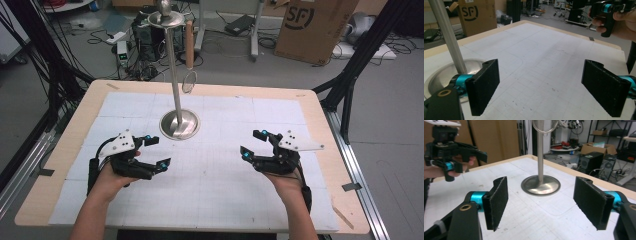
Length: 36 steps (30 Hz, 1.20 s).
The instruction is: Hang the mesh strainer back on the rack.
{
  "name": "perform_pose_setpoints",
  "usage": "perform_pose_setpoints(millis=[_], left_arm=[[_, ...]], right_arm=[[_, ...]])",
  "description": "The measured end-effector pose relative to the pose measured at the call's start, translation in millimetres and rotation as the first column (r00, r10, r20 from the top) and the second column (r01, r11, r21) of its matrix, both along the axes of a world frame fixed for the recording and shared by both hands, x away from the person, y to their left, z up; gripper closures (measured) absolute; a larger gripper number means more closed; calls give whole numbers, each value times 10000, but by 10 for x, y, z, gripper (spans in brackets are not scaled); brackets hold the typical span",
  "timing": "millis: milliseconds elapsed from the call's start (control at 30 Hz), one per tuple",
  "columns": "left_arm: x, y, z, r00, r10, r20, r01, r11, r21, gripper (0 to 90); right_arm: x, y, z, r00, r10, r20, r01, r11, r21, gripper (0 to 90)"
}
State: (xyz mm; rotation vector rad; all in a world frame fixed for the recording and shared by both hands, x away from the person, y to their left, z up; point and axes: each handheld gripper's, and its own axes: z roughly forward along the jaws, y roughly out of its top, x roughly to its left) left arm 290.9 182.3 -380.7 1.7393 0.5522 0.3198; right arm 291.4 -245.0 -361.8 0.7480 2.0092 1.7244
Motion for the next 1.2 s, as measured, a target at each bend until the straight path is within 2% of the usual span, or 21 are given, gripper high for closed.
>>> perform_pose_setpoints(millis=[267, 400, 700, 1200], left_arm=[[-27, -2, -23, 10000, -66, -74, 66, 10000, 27, 152], [-33, 22, -44, 9999, -30, -132, 30, 10000, -3, 152], [-74, 25, -11, 9998, -181, 20, 182, 9997, -173, 152], [-89, 54, -12, 10000, -43, 9, 43, 9999, -125, 152]], right_arm=[[34, 84, -92, 9995, 93, -302, -93, 10000, -12, 231], [30, 93, -87, 9997, 79, -218, -78, 10000, 35, 216], [-27, 108, -48, 10000, 48, -3, -48, 10000, -67, 211], [-2, 126, -78, 9998, 92, -157, -95, 9998, -194, 210]])
